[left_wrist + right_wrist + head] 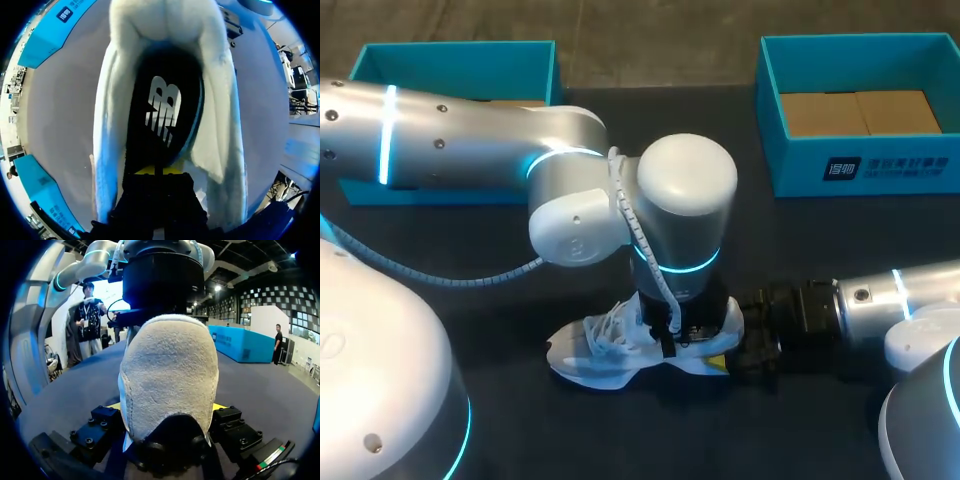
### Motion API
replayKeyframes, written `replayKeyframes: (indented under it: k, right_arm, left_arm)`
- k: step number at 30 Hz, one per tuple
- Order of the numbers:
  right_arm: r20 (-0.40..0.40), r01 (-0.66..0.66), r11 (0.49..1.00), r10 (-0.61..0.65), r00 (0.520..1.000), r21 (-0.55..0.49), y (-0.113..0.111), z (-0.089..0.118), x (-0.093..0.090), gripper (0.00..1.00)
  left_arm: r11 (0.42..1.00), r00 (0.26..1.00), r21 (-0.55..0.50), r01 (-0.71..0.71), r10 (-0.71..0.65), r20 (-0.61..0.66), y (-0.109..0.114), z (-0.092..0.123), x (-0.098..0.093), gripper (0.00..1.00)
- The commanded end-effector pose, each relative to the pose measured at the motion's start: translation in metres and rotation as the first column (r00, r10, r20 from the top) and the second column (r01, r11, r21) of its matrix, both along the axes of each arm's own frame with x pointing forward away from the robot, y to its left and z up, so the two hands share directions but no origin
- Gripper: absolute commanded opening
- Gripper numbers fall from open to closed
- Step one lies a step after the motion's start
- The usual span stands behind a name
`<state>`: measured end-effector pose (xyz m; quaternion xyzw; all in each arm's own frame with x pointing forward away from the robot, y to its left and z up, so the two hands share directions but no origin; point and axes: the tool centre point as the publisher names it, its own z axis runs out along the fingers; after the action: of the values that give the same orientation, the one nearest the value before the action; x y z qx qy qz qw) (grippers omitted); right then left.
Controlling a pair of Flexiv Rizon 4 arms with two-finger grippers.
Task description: Take the shoe out of the shoebox, open the shoe tongue, remove and reinsert the insole, then place the shoe into the shoebox
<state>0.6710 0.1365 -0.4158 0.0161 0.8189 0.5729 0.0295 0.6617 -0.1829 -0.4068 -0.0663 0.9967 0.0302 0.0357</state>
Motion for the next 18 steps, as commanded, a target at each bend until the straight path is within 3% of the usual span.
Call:
replayKeyframes:
  k: [1, 18]
  right_arm:
    - [-0.001, -0.001, 1.0, 0.001, 1.0, -0.004, 0.001, 0.0, -0.001, 0.0]
    - [-0.001, -0.001, 1.0, 0.001, 1.0, -0.004, 0.001, 0.0, -0.001, 0.0]
  left_arm:
    - [0.999, 0.999, -0.041, -0.003, 0.001, -0.037, 0.006, 0.006, 0.007, 0.0]
    - [0.972, 0.953, -0.236, 0.003, -0.075, -0.295, 0.02, 0.036, 0.004, 0.0]
